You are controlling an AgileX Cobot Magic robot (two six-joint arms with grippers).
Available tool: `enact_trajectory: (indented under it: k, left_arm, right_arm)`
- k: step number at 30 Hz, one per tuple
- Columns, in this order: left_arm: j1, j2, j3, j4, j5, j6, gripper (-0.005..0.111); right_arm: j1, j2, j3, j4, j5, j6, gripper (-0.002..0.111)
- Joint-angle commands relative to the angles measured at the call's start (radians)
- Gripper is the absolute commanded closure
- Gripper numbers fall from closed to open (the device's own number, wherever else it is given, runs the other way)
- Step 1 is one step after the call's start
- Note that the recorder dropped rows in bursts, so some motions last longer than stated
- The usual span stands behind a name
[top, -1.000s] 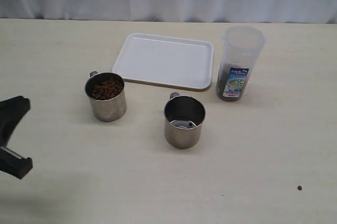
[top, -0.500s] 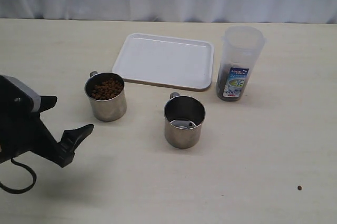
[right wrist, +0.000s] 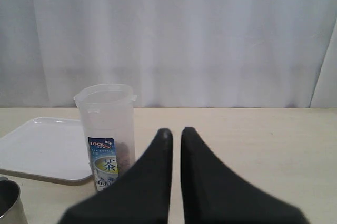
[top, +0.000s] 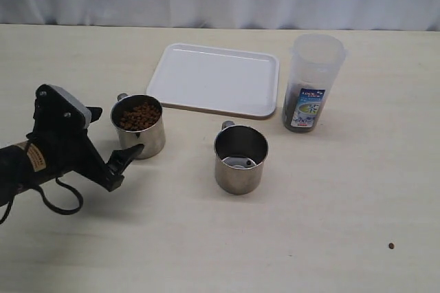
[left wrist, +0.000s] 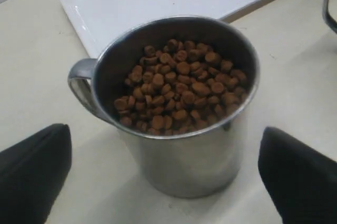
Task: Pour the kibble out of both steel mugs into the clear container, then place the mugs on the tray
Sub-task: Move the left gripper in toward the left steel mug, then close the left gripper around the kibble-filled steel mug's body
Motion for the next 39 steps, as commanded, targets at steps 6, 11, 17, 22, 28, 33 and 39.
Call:
enact_trajectory:
  k: [6,11,17,22,28,33,39]
  left_arm:
    - [-0.001,0.145,-0.139,0.111,-0.025,0.013,0.002]
    - [-0.001,0.188,-0.212,0.205,0.003,0.005,0.002]
    - [-0.001,0.243,-0.276,0.289,0.007,-0.023,0.002]
    - [-0.001,0.264,-0.301,0.294,0.000,-0.023,0.002]
    - [0.047,0.266,-0.304,0.436,-0.080,-0.117,0.002]
    - [0.104,0.266,-0.306,0.528,-0.143,-0.233,0.002]
    - [0.108,0.293,-0.355,0.628,-0.143,-0.295,0.002]
  right_arm:
    - [-0.007,-0.004,0.004,-0.001,-0.010,0.005,0.104]
    - [-0.007,-0.004,0.004,-0.001,-0.010,0.005,0.104]
    - [-0.007,-0.004,0.004,-0.001,-0.010,0.005,0.104]
    - [-0.007,-0.004,0.004,-0.001,-0.010,0.005,0.104]
    - [-0.007,-0.004,0.004,-0.001,-0.010,0.005,0.104]
    - [-0.007,-0.004,0.004,-0.001,-0.010,0.005,0.104]
    - [-0.007,-0.004,0.004,-0.001,-0.010,0.005,0.104]
